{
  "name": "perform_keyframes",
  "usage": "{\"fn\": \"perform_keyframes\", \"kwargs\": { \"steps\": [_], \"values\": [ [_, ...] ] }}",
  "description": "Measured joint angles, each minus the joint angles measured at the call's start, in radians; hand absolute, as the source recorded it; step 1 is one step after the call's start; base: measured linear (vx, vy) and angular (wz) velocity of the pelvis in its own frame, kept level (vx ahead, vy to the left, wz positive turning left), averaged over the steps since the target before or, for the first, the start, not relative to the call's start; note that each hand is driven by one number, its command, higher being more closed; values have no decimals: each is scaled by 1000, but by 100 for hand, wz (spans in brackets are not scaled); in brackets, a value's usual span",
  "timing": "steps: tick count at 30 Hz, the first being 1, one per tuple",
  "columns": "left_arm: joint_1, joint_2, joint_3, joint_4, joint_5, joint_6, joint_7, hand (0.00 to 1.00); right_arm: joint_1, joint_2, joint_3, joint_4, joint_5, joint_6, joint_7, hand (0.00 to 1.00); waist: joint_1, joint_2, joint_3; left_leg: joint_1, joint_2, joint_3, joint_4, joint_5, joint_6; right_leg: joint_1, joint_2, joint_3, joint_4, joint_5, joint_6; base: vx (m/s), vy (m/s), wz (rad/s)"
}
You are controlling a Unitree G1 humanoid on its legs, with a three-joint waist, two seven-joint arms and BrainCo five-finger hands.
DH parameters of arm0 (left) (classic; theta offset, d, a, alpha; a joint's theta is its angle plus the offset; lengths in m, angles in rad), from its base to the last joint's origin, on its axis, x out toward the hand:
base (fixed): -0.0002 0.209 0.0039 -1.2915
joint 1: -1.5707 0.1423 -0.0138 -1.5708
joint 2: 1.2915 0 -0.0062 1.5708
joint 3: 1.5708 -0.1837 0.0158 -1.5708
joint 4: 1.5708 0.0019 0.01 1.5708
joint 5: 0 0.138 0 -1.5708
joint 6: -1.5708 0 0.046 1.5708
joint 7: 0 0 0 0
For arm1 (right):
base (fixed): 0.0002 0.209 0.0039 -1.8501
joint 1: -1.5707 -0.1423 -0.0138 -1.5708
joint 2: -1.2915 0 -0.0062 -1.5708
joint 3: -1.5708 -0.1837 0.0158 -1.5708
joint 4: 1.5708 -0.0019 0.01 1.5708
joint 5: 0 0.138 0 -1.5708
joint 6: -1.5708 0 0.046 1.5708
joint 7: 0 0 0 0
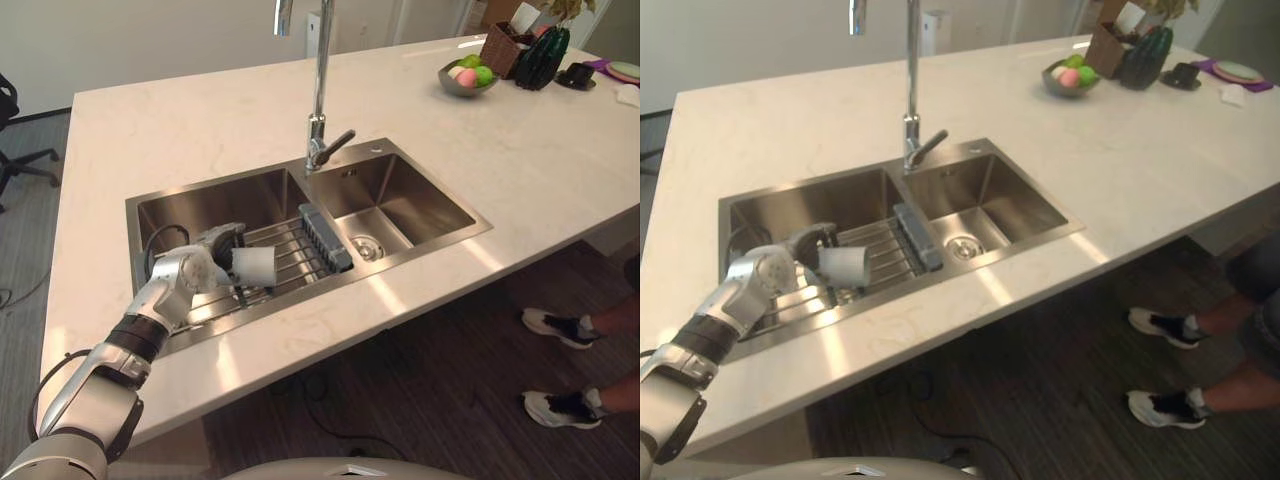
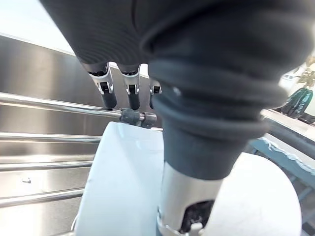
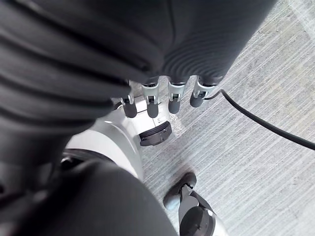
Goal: Walk over to the sink, pick up the cup, carry it to the dishwasher, place the cup inside the dishwasher, then close the dishwasher door
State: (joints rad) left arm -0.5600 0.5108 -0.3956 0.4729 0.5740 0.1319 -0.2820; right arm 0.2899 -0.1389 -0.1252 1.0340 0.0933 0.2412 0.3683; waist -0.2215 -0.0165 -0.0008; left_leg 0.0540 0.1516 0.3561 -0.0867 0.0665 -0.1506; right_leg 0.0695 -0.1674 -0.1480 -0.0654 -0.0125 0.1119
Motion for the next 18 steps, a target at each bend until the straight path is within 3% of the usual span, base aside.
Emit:
{"fn": "perform_keyframes", "kwargs": {
  "steps": [13, 18],
  "values": [
    [-1, 5, 2, 7, 0, -5, -5, 0, -1, -30, 28, -15, 0, -1, 23, 0, 3, 15, 12, 0, 0, -4, 0, 0, 1, 3, 0, -7, 1, 0, 0, 0, 0, 0],
    [30, 31, 2, -83, -2, -32, -12, 0, 0, -39, 44, -29, 0, -1, 24, 0, 15, 19, 18, 0, 0, -19, 0, 2, 2, 6, 0, -35, 13, -6, -1, 1, -11, 7]
  ]
}}
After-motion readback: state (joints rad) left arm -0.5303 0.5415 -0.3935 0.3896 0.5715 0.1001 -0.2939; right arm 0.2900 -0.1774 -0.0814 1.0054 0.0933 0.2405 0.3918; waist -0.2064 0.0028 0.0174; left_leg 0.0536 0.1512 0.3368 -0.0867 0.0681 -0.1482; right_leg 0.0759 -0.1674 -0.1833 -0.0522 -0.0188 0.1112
